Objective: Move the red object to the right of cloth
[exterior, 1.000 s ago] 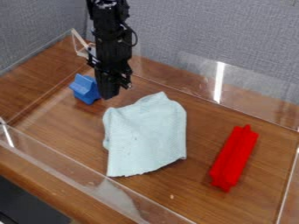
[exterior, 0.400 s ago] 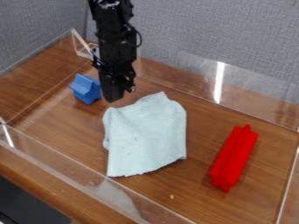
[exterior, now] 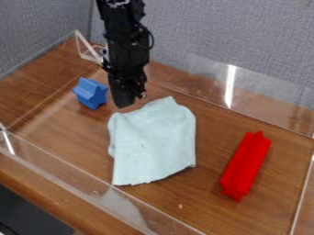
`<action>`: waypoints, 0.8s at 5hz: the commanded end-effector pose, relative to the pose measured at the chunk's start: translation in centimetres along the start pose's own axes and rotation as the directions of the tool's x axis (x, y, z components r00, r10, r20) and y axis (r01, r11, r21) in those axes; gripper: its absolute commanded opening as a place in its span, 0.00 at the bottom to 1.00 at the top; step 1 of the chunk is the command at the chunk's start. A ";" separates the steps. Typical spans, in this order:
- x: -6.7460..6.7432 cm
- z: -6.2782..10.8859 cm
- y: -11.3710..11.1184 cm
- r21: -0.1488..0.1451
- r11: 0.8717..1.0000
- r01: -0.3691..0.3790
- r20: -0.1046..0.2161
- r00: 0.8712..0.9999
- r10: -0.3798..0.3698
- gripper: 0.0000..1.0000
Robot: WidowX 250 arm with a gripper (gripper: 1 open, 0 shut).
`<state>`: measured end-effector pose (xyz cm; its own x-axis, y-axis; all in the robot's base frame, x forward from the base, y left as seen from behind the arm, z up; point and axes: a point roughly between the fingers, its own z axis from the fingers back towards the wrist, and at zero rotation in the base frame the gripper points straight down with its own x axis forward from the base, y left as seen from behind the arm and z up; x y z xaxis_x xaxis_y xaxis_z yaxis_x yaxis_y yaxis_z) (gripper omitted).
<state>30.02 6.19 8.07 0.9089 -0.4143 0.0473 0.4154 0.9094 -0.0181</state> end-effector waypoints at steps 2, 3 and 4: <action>0.3 2.4 -1.9 0.029 0.997 0.073 0.065 0.995 -0.075 0.00; 0.1 3.2 -3.4 0.025 0.993 0.117 0.080 0.990 -0.119 0.00; 0.0 3.7 -5.3 0.019 0.985 0.173 0.095 0.980 -0.174 0.00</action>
<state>27.52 1.43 10.65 0.8217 -0.5588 0.1122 0.5642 0.8254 -0.0209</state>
